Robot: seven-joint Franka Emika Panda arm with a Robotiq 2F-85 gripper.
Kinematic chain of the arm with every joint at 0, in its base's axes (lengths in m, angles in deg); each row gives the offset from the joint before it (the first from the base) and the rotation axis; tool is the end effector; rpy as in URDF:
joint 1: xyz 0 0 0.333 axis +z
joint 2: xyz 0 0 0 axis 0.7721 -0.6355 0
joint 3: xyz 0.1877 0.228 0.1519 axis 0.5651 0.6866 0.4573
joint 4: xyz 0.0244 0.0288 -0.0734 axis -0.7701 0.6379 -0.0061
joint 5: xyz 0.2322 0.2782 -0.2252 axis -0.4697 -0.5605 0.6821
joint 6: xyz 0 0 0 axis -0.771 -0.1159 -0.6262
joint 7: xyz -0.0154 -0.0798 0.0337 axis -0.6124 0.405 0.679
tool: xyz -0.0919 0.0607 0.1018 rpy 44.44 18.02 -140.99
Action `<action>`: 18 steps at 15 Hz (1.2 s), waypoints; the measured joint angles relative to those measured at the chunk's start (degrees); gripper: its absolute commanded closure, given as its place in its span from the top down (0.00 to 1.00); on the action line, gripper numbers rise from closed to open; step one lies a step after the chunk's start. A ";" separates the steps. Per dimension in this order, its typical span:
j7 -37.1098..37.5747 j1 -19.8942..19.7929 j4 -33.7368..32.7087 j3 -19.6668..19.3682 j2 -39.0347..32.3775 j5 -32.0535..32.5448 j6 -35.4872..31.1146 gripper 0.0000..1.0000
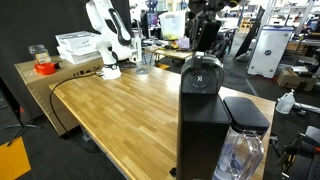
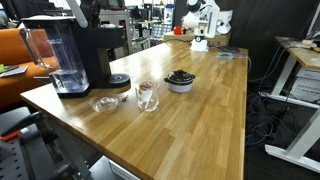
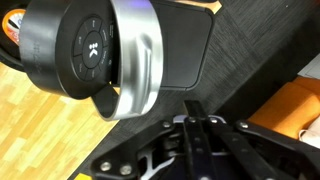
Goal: Close the coffee maker
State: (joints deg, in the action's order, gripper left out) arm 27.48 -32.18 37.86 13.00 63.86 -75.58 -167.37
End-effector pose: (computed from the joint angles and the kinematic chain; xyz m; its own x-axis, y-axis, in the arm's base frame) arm 0.4929 0.3356 0.4805 0.5880 0.7944 0.1520 0.8023 -0.5492 -0.2338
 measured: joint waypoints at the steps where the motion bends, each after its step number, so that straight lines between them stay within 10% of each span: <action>1: 0.15 -0.10 0.06 -0.01 0.00 0.39 0.00 0.00; 18: 3.78 -1.08 0.66 -0.07 -0.01 4.62 0.00 0.00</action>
State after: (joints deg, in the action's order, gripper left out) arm 31.26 -33.26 38.53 12.93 63.85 -70.96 -167.37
